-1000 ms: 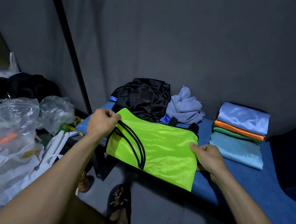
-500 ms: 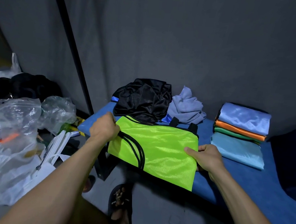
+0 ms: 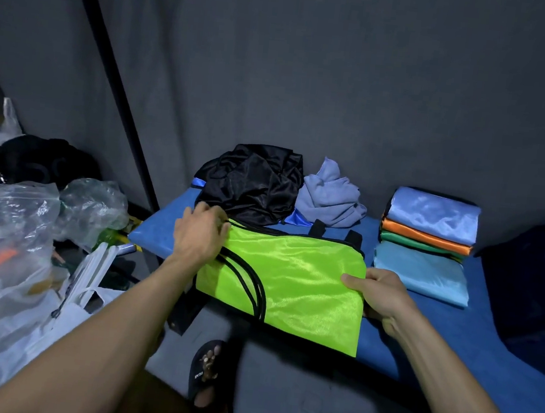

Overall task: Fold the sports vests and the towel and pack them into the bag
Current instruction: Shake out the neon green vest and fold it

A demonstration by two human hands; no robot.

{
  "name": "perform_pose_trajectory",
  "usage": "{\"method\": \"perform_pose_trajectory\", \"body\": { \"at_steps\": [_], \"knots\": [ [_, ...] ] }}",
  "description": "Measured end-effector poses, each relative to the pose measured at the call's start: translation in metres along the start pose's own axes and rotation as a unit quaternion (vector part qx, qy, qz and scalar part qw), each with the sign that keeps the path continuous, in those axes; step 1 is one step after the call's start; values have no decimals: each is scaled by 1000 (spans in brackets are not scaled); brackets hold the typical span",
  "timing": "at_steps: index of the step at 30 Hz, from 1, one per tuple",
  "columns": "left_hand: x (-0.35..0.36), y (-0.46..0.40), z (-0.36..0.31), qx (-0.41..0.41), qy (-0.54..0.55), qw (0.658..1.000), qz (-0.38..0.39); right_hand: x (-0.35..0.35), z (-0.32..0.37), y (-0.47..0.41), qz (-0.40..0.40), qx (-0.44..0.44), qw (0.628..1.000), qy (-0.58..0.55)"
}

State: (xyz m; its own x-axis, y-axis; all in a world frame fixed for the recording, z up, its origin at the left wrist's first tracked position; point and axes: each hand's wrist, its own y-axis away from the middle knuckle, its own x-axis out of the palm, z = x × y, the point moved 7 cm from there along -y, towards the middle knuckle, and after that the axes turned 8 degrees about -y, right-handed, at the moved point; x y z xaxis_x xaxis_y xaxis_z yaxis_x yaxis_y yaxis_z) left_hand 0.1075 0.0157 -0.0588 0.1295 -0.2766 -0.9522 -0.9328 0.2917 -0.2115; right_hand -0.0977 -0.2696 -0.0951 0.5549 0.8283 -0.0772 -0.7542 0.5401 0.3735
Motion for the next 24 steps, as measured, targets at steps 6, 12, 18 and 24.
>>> {"method": "perform_pose_trajectory", "body": {
  "at_steps": [6, 12, 18, 24],
  "knots": [
    [19, -8, 15, -102, 99, 989, 44, -1, -1, -1, 3, -7, 1000, 2],
    [12, -13, 15, -124, 176, 976, -23, -4, -5, -8, -36, -35, 998, 24],
    [6, -8, 13, -100, 85, 989, -75, -6, -5, -6, -73, -61, 992, 86],
    [-7, 42, -107, 229, 53, 972, -8, -5, -8, -11, -89, -69, 990, 81]
  ]
}}
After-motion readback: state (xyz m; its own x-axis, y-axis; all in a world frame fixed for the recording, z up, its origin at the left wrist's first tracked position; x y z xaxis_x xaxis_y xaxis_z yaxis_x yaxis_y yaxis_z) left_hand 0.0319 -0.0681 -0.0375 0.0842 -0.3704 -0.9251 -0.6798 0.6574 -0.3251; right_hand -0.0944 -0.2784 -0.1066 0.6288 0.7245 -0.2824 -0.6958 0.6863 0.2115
